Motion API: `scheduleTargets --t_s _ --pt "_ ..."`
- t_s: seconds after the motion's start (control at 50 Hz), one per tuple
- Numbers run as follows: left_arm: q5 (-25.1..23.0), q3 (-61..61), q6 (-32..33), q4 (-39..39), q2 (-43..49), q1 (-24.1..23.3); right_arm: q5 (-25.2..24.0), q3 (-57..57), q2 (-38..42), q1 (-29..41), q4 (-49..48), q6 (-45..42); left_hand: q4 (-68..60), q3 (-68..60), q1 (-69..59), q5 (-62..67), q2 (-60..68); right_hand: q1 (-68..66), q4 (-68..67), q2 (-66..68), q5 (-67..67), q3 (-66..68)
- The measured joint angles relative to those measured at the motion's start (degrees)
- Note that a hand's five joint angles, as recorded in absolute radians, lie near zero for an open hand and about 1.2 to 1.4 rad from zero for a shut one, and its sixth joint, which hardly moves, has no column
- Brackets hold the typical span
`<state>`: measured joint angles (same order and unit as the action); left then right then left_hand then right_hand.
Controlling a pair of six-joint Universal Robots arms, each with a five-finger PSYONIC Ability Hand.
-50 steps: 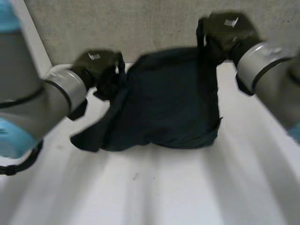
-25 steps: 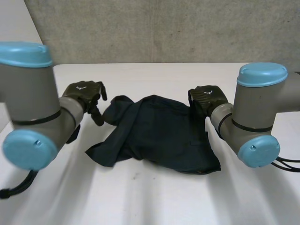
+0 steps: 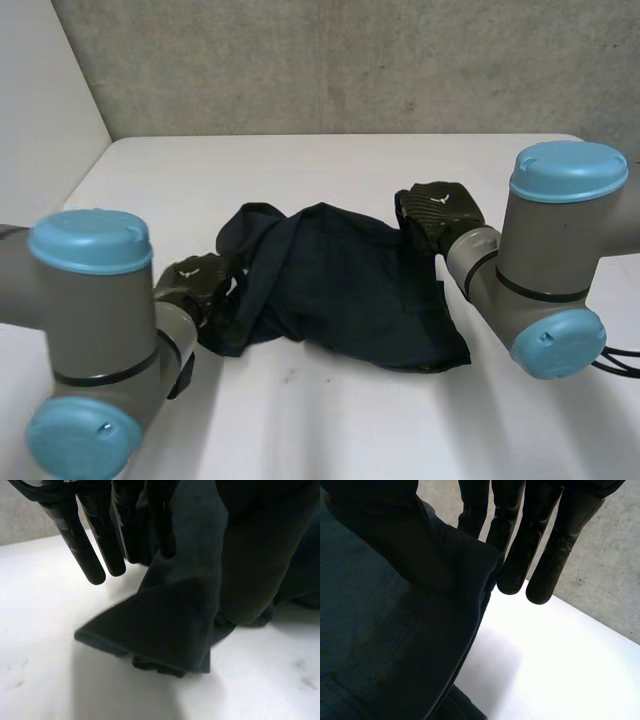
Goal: Fold the shorts.
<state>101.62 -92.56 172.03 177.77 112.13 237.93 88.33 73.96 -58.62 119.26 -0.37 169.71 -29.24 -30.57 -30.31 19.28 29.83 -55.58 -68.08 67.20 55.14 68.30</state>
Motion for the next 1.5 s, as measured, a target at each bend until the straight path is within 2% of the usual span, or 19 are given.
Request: scheduleTargets --t_s 0.08,0.1,0.12,0.14,0.16,0.2,0.22,0.34,0.5,0.54,0.6,0.86,1.04,1.22,1.34,1.42,1.5 --pt "1.6 2.2 0.1 0.2 3.9 0.0 0.0 0.3 0.0 0.0 0.0 0.0 -0.2 0.0 0.0 0.3 0.1 0.0 0.0 0.0 0.0 0.0" --pt "2.0 3.0 0.2 0.2 5.2 0.0 0.0 0.3 0.0 0.0 0.0 0.0 -9.8 -8.8 -10.4 9.6 10.0 0.0 0.0 0.0 0.0 0.0" --pt "2.2 3.5 0.2 0.2 5.9 0.0 0.0 0.3 -0.1 0.0 0.0 0.0 -12.9 -11.7 -13.0 12.6 12.3 0.0 0.0 0.0 0.0 0.0" --pt "2.5 4.1 0.3 0.2 6.6 0.0 0.0 0.4 -0.1 -0.1 0.0 0.0 -21.3 -20.0 -23.0 20.8 21.9 0.0 0.0 0.0 0.0 0.0" --pt "2.8 4.5 0.4 0.2 7.0 0.0 0.0 0.4 -0.1 -0.1 0.0 0.0 -21.3 -20.0 -23.0 20.8 21.9 0.0 0.0 0.0 0.0 0.0" --pt "3.4 5.5 0.5 0.2 7.8 0.0 0.0 0.4 -0.2 -0.1 0.0 0.0 -35.4 -33.9 -35.8 34.8 35.3 0.0 0.0 0.0 0.0 0.0" --pt "3.7 6.2 0.7 0.1 7.9 0.0 0.0 0.3 -0.3 -0.2 0.1 -0.1 -38.6 -36.9 -36.0 36.7 38.0 0.0 0.0 0.0 0.0 0.0" --pt "4.5 9.7 2.0 -0.4 3.9 0.3 -0.3 -0.4 -2.1 -0.6 0.6 -0.8 -39.2 -37.4 -36.0 36.7 38.6 0.0 0.0 0.0 0.0 0.0" --pt "1.9 18.1 14.9 -3.9 -11.2 1.3 -0.6 -1.4 -11.8 -0.8 0.9 -9.7 -39.2 -37.6 -36.0 36.7 38.7 0.0 0.0 0.2 0.0 0.0" --pt "0.8 21.2 19.4 -5.0 -15.7 1.9 -0.5 -2.0 -15.8 -0.7 0.9 -12.4 -39.3 -37.6 -36.0 36.7 38.7 0.0 0.0 0.2 0.0 0.0" --pt "-0.2 24.8 22.6 -5.9 -19.8 2.4 -0.5 -3.3 -21.1 -0.6 0.8 -14.3 -39.5 -37.6 -36.0 36.7 38.7 0.0 0.0 0.2 0.0 0.0" --pt "-0.7 32.3 24.0 -6.8 -31.9 2.5 -0.3 -6.5 -37.6 -0.2 0.7 -14.4 -39.5 -37.7 -36.0 36.7 38.8 0.0 -0.3 0.2 0.0 0.0" --pt "-0.5 33.3 23.7 -6.2 -36.7 2.6 0.1 -7.5 -42.4 -0.3 0.8 -14.3 -39.5 -37.7 -36.0 36.7 38.8 0.0 -0.3 0.2 0.0 0.0" --pt "-0.7 31.9 23.8 -6.2 -33.7 2.8 -0.1 -7.3 -41.1 -0.6 3.7 -14.4 -39.5 -37.7 -36.0 36.7 38.8 0.0 -0.3 0.2 0.0 0.0" --pt "-1.0 28.4 23.8 -6.1 -22.4 3.5 -0.3 -6.6 -31.4 -1.0 6.0 -14.4 -39.5 -37.7 -36.0 36.7 38.9 0.0 -0.3 0.2 0.0 0.0" --pt "-1.1 29.3 23.9 -6.0 -10.8 5.1 -0.3 -7.4 -23.7 -1.0 6.1 -14.4 -39.5 -37.7 -36.0 36.7 38.9 0.0 -0.3 0.2 0.0 0.0" --pt "-1.1 33.6 24.1 -5.7 1.6 6.7 0.1 -11.1 -11.6 -1.0 5.5 -14.5 -39.5 -37.7 -36.0 36.7 38.9 0.0 -0.3 0.2 0.0 0.0"
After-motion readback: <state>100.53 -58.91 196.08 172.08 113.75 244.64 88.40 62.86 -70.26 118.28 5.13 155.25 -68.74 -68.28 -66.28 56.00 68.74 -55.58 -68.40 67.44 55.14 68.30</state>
